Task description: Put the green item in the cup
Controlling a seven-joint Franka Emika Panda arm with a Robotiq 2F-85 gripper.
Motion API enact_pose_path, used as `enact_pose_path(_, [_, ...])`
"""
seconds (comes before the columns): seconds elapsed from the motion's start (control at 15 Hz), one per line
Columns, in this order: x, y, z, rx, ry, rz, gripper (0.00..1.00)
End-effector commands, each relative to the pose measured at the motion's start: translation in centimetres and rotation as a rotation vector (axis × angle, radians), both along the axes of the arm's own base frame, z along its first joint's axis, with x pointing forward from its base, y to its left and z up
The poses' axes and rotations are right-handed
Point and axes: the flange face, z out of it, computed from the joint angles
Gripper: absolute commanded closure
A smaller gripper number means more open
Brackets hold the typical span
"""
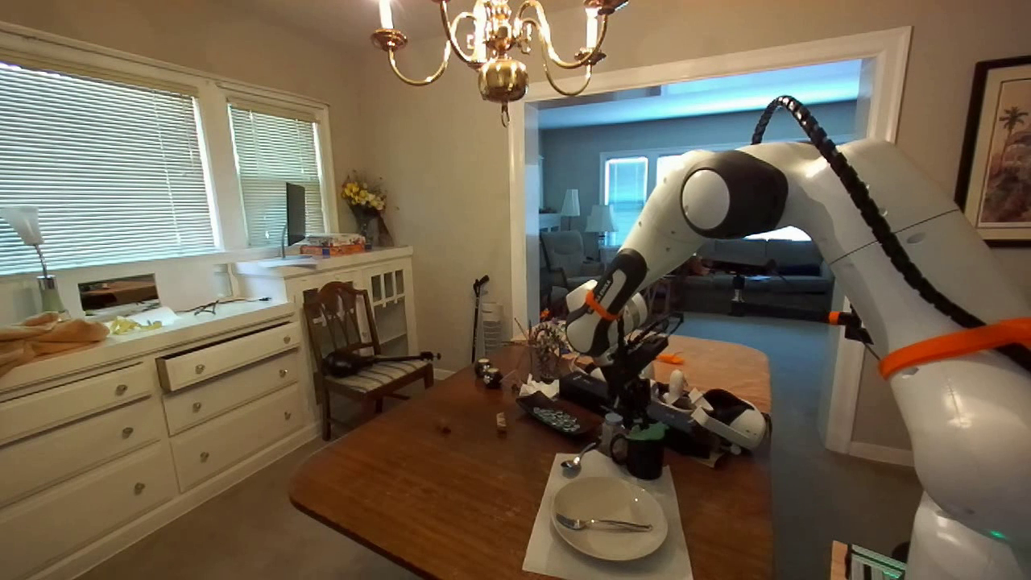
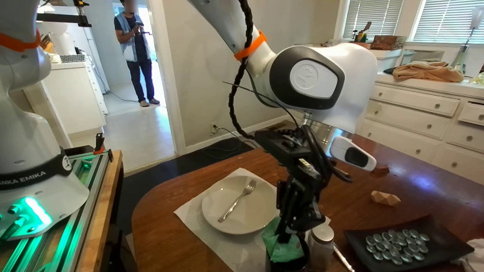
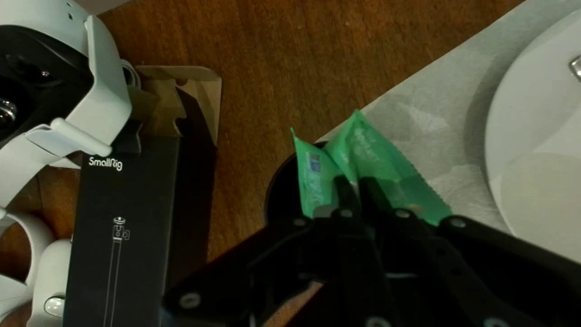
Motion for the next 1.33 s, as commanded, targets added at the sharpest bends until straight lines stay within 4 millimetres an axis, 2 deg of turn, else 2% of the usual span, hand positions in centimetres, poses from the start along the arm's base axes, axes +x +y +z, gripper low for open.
enact_pose_path(0.0, [-0.2,1.0,-0.3,-0.035,-0.03,0.005,0.98])
enact_pose_path(0.2, [-1.3,0.8,0.1,-0.041,-0.011,0.017,0.98])
enact_pose_path(0.4, [-2.1,-0.2,1.6,-0.002,-0.024,0.002,0.98])
enact_pose_path(0.73, [-2.1,-1.4,3.3,-0.005,-0.067,-0.024,0.98])
enact_pose_path(1.0, [-1.8,-0.9,2.8,0.018,-0.061,-0.001,0.98])
enact_pose_path(1.27, [-2.2,-1.3,2.5,0.011,-0.051,-0.011,0.98])
